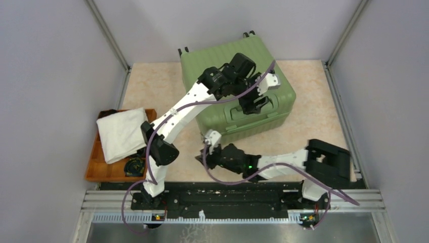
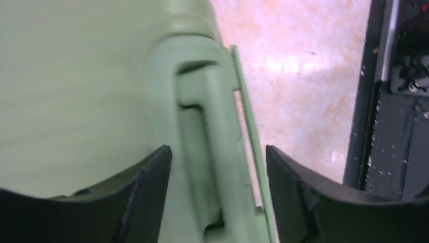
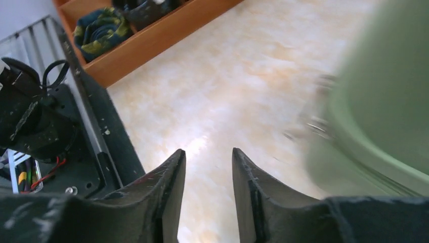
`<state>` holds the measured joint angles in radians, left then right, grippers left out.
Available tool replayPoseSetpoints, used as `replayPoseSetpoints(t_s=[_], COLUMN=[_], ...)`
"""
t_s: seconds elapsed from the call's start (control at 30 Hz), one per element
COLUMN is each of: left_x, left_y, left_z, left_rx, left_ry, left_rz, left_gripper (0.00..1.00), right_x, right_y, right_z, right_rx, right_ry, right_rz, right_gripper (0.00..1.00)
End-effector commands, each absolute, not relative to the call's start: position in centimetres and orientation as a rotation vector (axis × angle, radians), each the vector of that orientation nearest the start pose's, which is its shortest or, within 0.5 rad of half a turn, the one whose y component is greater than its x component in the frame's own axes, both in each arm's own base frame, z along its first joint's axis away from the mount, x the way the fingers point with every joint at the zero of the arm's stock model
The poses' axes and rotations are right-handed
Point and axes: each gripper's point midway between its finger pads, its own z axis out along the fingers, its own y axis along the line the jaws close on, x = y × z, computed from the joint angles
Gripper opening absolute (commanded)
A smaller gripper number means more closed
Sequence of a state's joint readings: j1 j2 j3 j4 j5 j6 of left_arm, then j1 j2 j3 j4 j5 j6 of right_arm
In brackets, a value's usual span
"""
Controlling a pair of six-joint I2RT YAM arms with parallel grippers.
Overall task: Pack the luggage
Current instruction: Zip the luggage at the center of the board.
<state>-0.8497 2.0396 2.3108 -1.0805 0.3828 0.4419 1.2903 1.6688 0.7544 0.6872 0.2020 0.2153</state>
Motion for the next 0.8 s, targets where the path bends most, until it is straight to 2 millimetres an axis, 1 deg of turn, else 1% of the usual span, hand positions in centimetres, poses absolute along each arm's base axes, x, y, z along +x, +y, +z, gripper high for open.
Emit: replayPoseSetpoints(t_s=[0.0, 0.03, 0.07, 0.1, 0.13, 0.17, 0.23, 0.3, 0.33, 0.37, 0.43, 0.47, 0.5, 0.53, 0.6, 0.63, 0.67, 0.73, 0.77], left_x=[32.5, 32.8, 33.2, 33.6, 34.3, 34.8, 35.6, 36.4, 36.8, 37.3, 38.2, 38.8, 39.2, 39.6, 40.7, 40.9, 41.2, 42.0, 42.3], left_y=[-36.4, -34.7, -32.9, -31.1, -29.0, -26.8, -22.6, -18.6, -16.6, -14.7, -11.4, -9.3, -7.8, -6.6, -4.0, -3.1, -2.6, -1.2, -0.6], left_z=[42.6, 43.8, 44.5, 45.3, 45.8, 46.4, 46.5, 45.7, 45.1, 44.0, 41.3, 39.7, 38.4, 36.7, 34.1, 32.3, 31.2, 29.0, 28.6], left_rx=[1.296, 1.255, 1.218, 1.183, 1.142, 1.104, 1.042, 0.978, 0.939, 0.899, 0.848, 0.812, 0.780, 0.752, 0.683, 0.647, 0.617, 0.530, 0.503], left_ry=[1.423, 1.429, 1.442, 1.452, 1.471, 1.484, 1.521, 1.577, 1.611, 1.659, 1.748, 1.796, 1.827, 1.859, 1.905, 1.946, 1.968, 2.009, 1.997], left_rz=[-0.543, -0.546, -0.542, -0.535, -0.514, -0.488, -0.435, -0.376, -0.339, -0.297, -0.221, -0.197, -0.183, -0.174, -0.138, -0.147, -0.156, -0.121, -0.094], left_gripper=[0.82, 0.91, 0.97, 0.99, 0.99, 0.99, 0.99, 0.99, 0.99, 0.99, 0.99, 0.99, 0.99, 0.99, 0.99, 0.99, 0.99, 0.97, 0.95], right_x=[19.1, 19.8, 20.5, 21.3, 22.1, 23.1, 25.0, 27.3, 28.5, 30.1, 32.0, 33.0, 34.0, 35.0, 36.7, 37.8, 38.8, 40.6, 41.4], right_y=[37.4, 35.9, 34.4, 33.0, 31.6, 30.1, 27.1, 23.8, 21.8, 19.3, 15.4, 13.4, 11.5, 9.8, 6.6, 5.1, 3.9, 2.0, 1.1], right_z=[20.5, 21.3, 22.7, 23.9, 24.7, 26.2, 29.3, 31.8, 32.8, 33.7, 34.9, 35.2, 35.2, 35.0, 33.8, 32.5, 31.3, 28.6, 27.5], right_rx=[-0.541, -0.512, -0.479, -0.447, -0.426, -0.382, -0.289, -0.176, -0.115, -0.053, 0.029, 0.083, 0.128, 0.173, 0.261, 0.300, 0.330, 0.371, 0.388], right_ry=[1.619, 1.624, 1.617, 1.615, 1.632, 1.628, 1.599, 1.561, 1.542, 1.522, 1.483, 1.474, 1.472, 1.477, 1.499, 1.526, 1.555, 1.621, 1.655], right_rz=[0.829, 0.801, 0.779, 0.749, 0.701, 0.666, 0.629, 0.592, 0.551, 0.489, 0.383, 0.330, 0.290, 0.264, 0.228, 0.208, 0.191, 0.149, 0.128], right_gripper=[0.43, 0.45, 0.45, 0.46, 0.47, 0.48, 0.48, 0.48, 0.49, 0.49, 0.51, 0.52, 0.52, 0.52, 0.52, 0.53, 0.53, 0.52, 0.52])
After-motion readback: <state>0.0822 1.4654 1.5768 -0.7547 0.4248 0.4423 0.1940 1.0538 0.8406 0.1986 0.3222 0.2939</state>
